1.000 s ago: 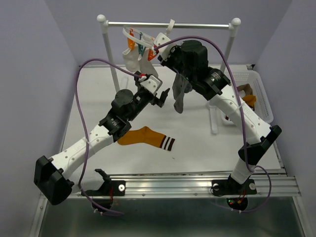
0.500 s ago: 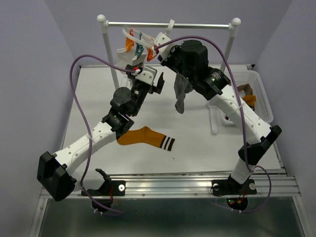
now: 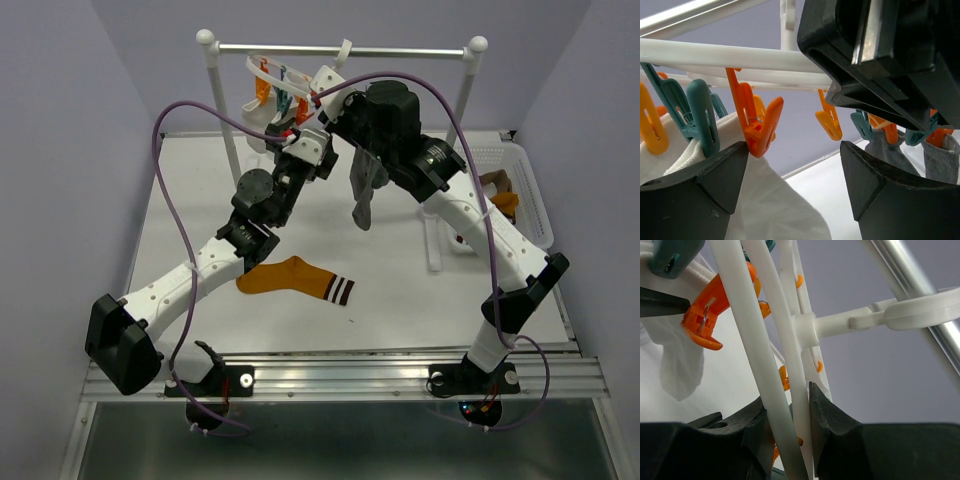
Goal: Clip the socks to the hanger
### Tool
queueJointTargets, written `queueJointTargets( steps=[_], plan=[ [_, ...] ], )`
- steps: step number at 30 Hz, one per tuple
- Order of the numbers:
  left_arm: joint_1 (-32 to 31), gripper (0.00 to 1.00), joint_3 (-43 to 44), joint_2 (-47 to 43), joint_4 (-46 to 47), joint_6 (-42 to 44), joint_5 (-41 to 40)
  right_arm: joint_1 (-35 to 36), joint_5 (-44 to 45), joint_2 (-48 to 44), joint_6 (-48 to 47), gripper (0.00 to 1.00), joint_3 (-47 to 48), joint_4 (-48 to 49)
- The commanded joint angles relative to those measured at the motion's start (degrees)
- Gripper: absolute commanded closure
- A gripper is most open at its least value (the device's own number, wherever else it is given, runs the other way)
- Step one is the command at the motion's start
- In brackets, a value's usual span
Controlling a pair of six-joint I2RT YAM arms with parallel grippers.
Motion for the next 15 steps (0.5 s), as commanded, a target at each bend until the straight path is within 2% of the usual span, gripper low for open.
queueJointTargets(
  steps=[1,15],
  plan=[
    [-0.4,0.15,2.6,-1.8,6.2,2.4,-1.4,0.6,-1.1,1.1,3.5,0.78,1.7,-0.4],
    [0.8,0.19,2.5,-4.6,5.8,2.2,2.4,0.6,-1.1,1.5,4.0,0.78,1.5,-0.3]
  ],
)
